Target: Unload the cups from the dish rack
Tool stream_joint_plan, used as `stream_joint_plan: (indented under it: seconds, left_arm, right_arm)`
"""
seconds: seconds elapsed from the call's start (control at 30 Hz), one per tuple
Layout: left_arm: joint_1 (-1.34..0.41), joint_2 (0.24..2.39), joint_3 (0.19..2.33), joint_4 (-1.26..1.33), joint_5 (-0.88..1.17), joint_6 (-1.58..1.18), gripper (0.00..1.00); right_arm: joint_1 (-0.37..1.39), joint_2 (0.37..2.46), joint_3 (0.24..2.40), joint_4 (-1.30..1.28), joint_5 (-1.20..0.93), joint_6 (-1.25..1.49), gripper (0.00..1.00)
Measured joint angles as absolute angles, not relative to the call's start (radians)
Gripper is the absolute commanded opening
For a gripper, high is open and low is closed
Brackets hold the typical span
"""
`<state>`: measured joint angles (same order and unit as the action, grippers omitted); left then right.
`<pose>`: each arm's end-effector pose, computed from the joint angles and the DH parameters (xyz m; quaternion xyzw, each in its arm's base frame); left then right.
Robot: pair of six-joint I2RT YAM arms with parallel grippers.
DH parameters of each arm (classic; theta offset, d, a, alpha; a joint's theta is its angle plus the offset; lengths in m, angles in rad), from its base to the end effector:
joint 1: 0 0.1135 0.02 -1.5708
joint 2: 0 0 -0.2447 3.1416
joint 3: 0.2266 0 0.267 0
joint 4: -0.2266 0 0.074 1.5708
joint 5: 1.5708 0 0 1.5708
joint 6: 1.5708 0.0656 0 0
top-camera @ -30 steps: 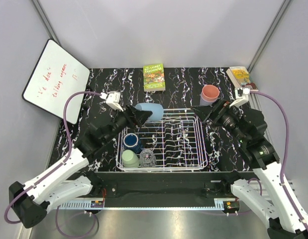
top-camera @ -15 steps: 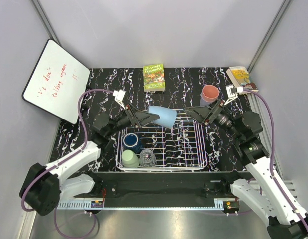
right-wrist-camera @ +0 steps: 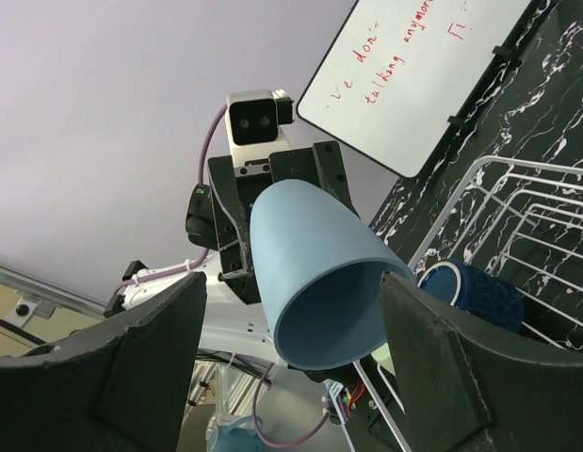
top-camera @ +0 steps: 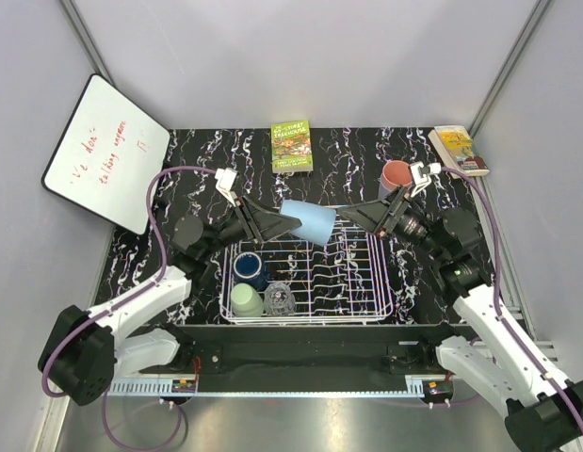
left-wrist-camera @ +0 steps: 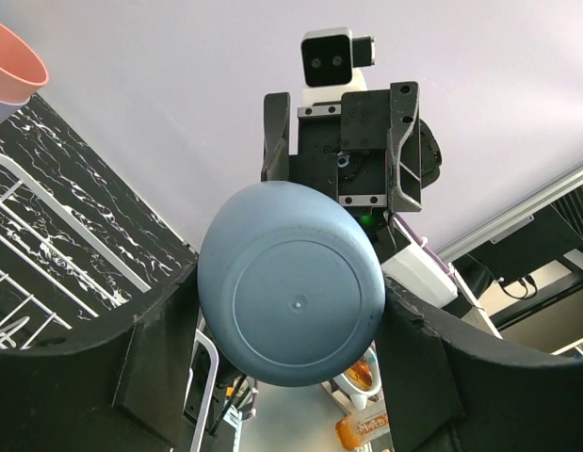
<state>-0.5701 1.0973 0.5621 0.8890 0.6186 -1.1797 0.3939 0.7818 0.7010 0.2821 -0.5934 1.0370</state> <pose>0.2172 -0.1844 0.2943 0.0748 0.5944 -0.7114 0.3675 0.2041 0.1246 0.3504 -0.0237 0.6454 0.6255 0.4378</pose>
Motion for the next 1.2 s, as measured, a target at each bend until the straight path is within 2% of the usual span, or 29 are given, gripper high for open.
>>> stream_joint_plan:
  seconds: [0.3, 0.5, 0.57, 0.6, 0.73, 0.77, 0.8, 0.87, 0.9, 0.93, 1.0, 1.03, 1.1, 1.2]
  left_arm:
    - [-0.607, 1.137, 0.562, 0.912, 0.605, -1.178, 0.00]
    - [-0.681, 1.206, 0.588, 0.913, 0.596, -1.168, 0.00]
    - [-0.694, 1.225, 0.596, 0.914, 0.596, -1.166, 0.00]
    - [-0.699, 1.233, 0.599, 0.913, 0.596, -1.164, 0.00]
    - [-0.701, 1.245, 0.612, 0.936, 0.596, -1.161, 0.00]
    - [-0.701, 1.245, 0.617, 0.937, 0.596, -1.159, 0.00]
    - [-0.701, 1.245, 0.621, 0.937, 0.598, -1.156, 0.05]
    - [-0.705, 1.245, 0.625, 0.937, 0.604, -1.154, 0.23]
    - [-0.707, 1.245, 0.630, 0.936, 0.606, -1.150, 0.57]
    - [-0.709, 1.245, 0.635, 0.931, 0.607, -1.145, 0.74]
    - [-0.711, 1.240, 0.641, 0.915, 0.607, -1.135, 0.96]
    - [-0.712, 1.235, 0.644, 0.894, 0.606, -1.122, 0.99]
    - [-0.710, 1.217, 0.646, 0.829, 0.598, -1.095, 0.99]
    - [-0.699, 1.174, 0.647, 0.700, 0.567, -1.046, 0.99]
  right_arm:
    - [0.422, 0.876, 0.701, 0.384, -0.595, 1.071, 0.81]
    - [0.496, 0.931, 0.702, 0.422, -0.628, 1.093, 0.76]
    - [0.504, 0.944, 0.708, 0.426, -0.639, 1.097, 0.67]
    - [0.505, 0.948, 0.710, 0.427, -0.641, 1.097, 0.51]
    - [0.508, 0.949, 0.713, 0.421, -0.646, 1.090, 0.19]
    - [0.508, 0.947, 0.713, 0.417, -0.646, 1.087, 0.17]
    - [0.508, 0.942, 0.713, 0.415, -0.646, 1.086, 0.16]
    - [0.510, 0.926, 0.714, 0.410, -0.648, 1.089, 0.13]
    - [0.511, 0.916, 0.714, 0.404, -0.646, 1.085, 0.12]
    - [0.511, 0.907, 0.715, 0.394, -0.643, 1.079, 0.12]
    - [0.512, 0.889, 0.725, 0.352, -0.636, 1.060, 0.11]
    - [0.514, 0.881, 0.734, 0.322, -0.628, 1.038, 0.10]
    - [0.518, 0.855, 0.778, 0.211, -0.583, 0.972, 0.01]
    - [0.519, 0.824, 0.884, 0.019, -0.461, 0.850, 0.00]
